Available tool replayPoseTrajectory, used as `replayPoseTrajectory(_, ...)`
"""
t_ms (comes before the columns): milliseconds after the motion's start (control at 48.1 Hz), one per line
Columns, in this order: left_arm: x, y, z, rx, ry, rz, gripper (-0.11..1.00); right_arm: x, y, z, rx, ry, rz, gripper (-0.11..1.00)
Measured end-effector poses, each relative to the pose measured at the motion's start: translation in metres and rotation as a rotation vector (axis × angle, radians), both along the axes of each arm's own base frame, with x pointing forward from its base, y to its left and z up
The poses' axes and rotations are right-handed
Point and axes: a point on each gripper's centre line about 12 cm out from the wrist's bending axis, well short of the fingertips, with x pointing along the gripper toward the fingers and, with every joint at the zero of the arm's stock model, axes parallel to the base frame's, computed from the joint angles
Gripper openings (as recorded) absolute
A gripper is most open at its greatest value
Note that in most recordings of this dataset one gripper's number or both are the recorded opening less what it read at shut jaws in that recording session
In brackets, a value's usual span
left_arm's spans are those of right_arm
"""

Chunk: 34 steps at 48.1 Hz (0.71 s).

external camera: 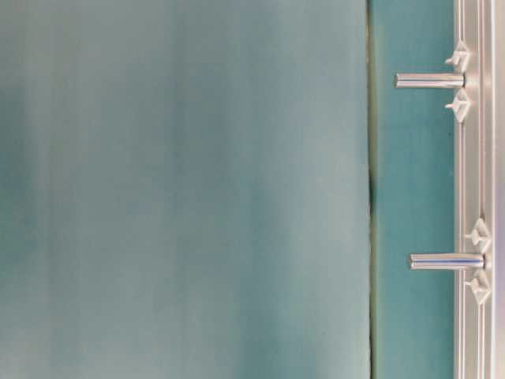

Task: Find the location of the shaft and insert the large gear.
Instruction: 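Move the left gripper toward the large blue gear in front of the rail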

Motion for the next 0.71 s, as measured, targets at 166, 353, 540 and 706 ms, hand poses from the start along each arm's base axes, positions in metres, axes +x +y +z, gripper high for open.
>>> replayPoseTrajectory(166,0.008,-0.002,-0.013,0.002,0.110,-0.012,0.00,0.001,0.000,-0.010,0.017,0.080,-0.001,0.11)
replayPoseTrajectory(353,0.022,-0.006,-0.011,0.000,0.189,-0.028,0.00,0.000,0.000,-0.022,0.062,0.218,-0.002,0.04)
replayPoseTrajectory(540,0.041,-0.014,-0.016,-0.020,0.289,-0.055,0.00,-0.001,0.001,-0.027,0.073,0.297,-0.001,0.04)
replayPoseTrajectory(706,0.064,-0.021,-0.023,-0.047,0.387,-0.071,0.00,-0.002,0.001,-0.030,0.073,0.333,-0.001,0.04)
